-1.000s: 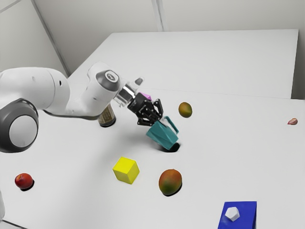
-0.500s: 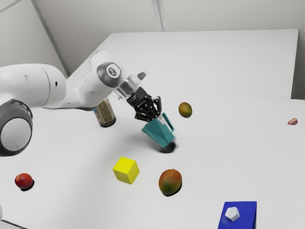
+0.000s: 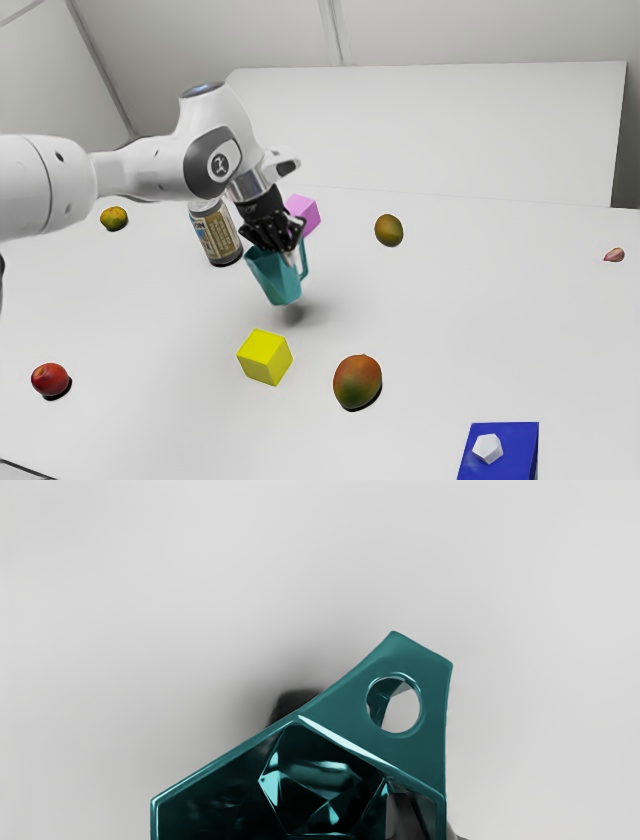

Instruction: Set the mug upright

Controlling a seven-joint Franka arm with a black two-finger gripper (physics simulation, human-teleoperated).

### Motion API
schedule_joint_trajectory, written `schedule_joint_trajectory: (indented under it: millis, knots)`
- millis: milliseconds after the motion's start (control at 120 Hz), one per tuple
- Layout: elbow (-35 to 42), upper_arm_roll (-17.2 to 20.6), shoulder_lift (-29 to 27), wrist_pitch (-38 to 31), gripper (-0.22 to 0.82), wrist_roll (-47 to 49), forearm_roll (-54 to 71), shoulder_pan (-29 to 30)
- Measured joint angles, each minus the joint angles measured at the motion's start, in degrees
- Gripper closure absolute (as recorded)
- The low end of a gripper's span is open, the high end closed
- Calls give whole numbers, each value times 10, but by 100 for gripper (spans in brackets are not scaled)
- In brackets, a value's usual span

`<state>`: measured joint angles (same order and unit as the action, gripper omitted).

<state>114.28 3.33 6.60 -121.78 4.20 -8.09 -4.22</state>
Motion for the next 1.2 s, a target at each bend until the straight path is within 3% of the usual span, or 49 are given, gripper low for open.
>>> schedule_joint_trajectory:
  millis: [417, 1075, 1200]
  knots:
    - [44, 3, -7, -93, 78, 16, 68, -11]
    - [48, 3, 37, -128, 78, 29, 70, -19]
    - [48, 3, 35, -128, 53, 28, 69, -21]
